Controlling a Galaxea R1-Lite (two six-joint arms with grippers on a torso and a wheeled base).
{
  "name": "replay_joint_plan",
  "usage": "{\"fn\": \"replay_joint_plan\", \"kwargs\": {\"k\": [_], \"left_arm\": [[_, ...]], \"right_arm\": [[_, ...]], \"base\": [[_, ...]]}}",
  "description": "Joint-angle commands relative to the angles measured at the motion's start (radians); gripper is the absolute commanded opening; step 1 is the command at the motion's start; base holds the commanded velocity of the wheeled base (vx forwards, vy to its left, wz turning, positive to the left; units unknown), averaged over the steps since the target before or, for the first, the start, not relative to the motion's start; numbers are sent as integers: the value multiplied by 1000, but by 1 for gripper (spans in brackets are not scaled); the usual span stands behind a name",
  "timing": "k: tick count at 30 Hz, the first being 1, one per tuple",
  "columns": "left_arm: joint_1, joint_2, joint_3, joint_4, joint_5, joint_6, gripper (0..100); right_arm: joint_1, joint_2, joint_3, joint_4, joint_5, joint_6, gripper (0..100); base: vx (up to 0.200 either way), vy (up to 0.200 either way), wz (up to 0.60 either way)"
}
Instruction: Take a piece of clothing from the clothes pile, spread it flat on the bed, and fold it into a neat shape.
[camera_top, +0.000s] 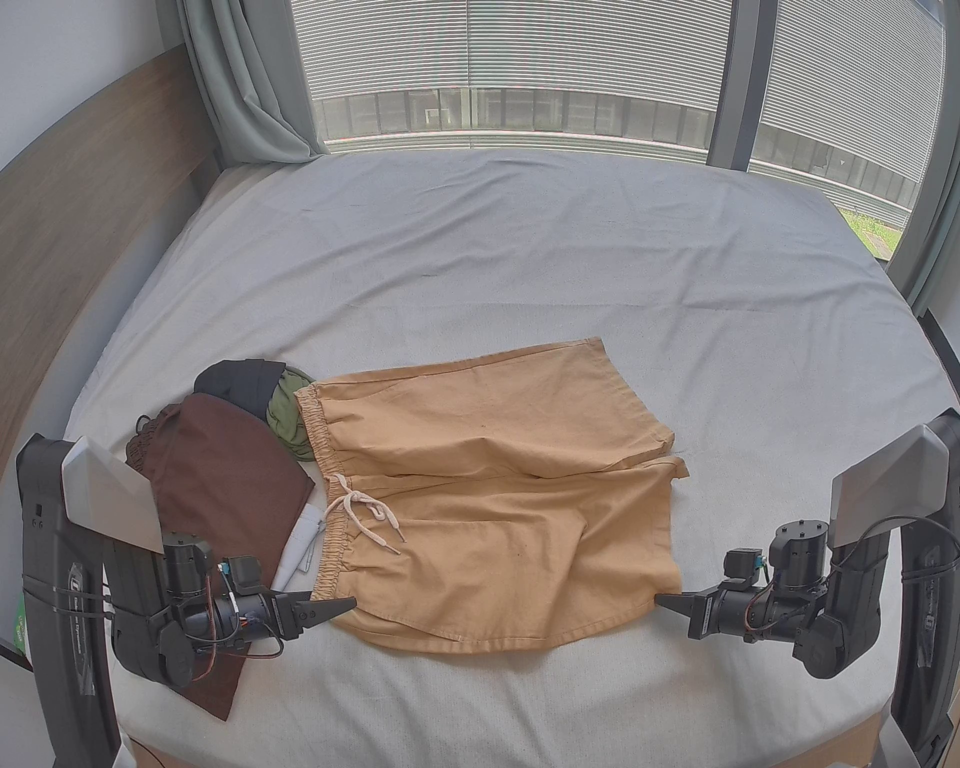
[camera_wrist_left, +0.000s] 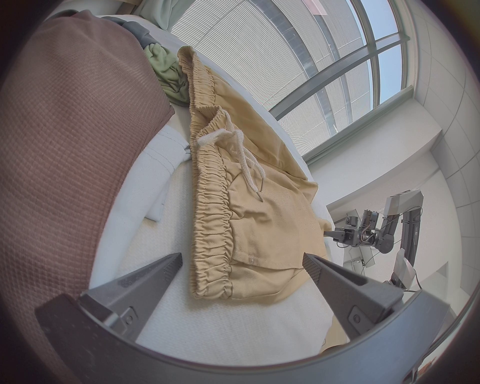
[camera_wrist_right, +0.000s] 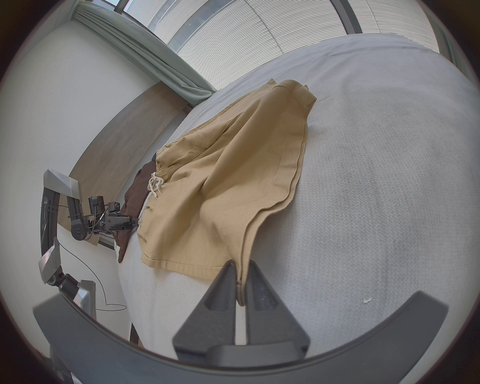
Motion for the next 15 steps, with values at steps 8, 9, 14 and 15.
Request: {"fn": "replay_joint_plan", "kwargs": {"k": [8, 9, 14, 15], "left_arm": [[-4, 16, -16, 3, 3, -7, 0], [-3, 16, -16, 3, 3, -9, 0], [-1, 15, -16, 3, 3, -6, 0], [-1, 15, -16, 3, 3, -6, 0]], "right_arm": [[1, 3, 2, -1, 1, -1, 0], [1, 3, 2, -1, 1, -1, 0], [1, -5, 8, -1, 2, -1, 0], [1, -6, 10, -1, 1, -1, 0]], "base": [[0, 0, 0], [0, 0, 0], [0, 0, 0], [0, 0, 0]]}}
